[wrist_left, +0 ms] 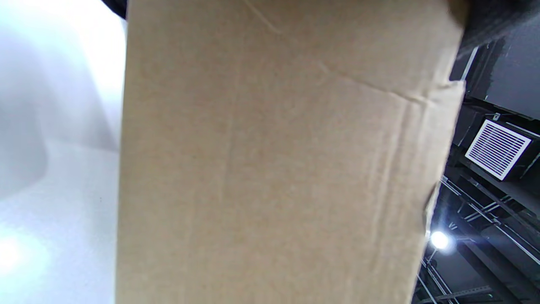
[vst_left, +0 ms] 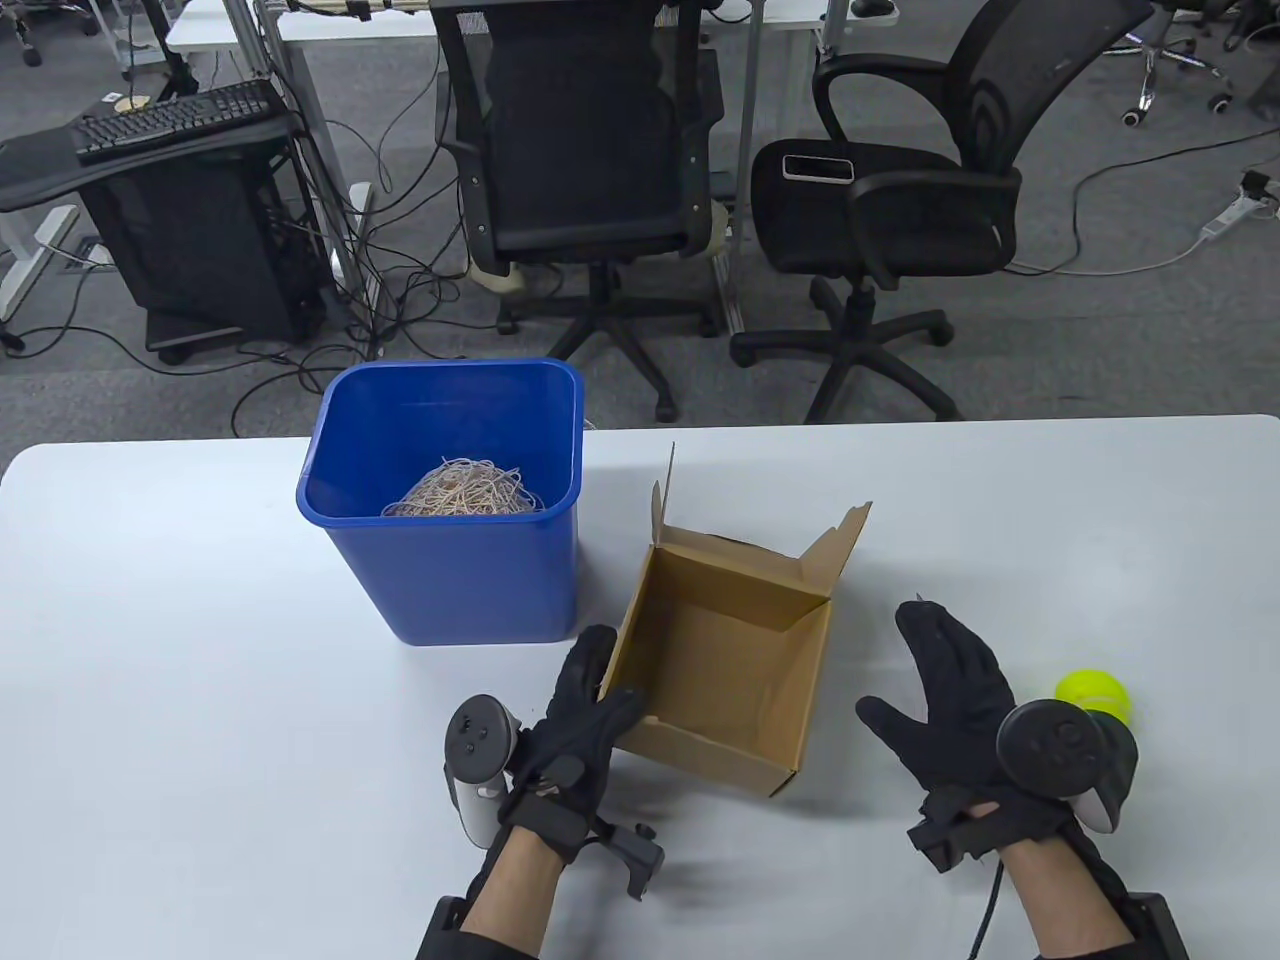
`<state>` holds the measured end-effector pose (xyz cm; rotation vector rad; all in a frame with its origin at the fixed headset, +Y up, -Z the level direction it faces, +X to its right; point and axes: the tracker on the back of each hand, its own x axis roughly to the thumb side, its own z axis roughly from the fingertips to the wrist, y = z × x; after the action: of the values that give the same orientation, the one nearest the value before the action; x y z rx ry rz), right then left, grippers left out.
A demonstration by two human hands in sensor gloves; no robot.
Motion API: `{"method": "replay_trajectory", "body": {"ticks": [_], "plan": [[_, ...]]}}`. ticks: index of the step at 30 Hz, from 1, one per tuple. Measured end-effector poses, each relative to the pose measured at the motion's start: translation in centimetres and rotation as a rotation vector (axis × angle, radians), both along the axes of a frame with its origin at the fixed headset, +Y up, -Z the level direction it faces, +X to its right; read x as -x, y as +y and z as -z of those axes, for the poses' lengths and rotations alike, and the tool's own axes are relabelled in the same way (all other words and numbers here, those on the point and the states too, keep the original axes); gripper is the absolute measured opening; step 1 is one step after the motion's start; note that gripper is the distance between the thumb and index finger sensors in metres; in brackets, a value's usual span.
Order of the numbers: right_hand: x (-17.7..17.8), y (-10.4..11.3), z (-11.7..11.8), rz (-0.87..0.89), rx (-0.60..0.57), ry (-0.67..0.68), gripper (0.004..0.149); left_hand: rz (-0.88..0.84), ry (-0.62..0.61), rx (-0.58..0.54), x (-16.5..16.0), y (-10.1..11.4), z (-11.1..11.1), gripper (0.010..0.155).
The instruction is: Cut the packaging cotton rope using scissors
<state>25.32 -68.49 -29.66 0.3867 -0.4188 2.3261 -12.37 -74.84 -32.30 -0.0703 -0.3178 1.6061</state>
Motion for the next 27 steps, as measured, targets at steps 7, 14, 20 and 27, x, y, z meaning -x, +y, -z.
{"method": "replay_trajectory", "body": {"ticks": [7,14,20,27], "plan": [[-0.1,-0.3,0.1,0.008,0.013,-0.001,0.087,-0.064,0.013,-0.069,-0.2,3.9,0.0,0.091],[-0.7,-0.7,0.3,0.033,0.032,-0.018,0.086,-0.239,-0.005,-0.133,0.2,10.5,-0.1,0.090],[-0.8,-1.1,0.4,0.035,0.051,-0.020,0.086,-0.185,0.141,-0.263,5.3,17.4,1.5,0.090],[-1.0,-1.1,0.4,0.051,0.053,-0.020,0.086,0.090,0.491,-0.253,13.2,20.1,5.7,0.089]]}}
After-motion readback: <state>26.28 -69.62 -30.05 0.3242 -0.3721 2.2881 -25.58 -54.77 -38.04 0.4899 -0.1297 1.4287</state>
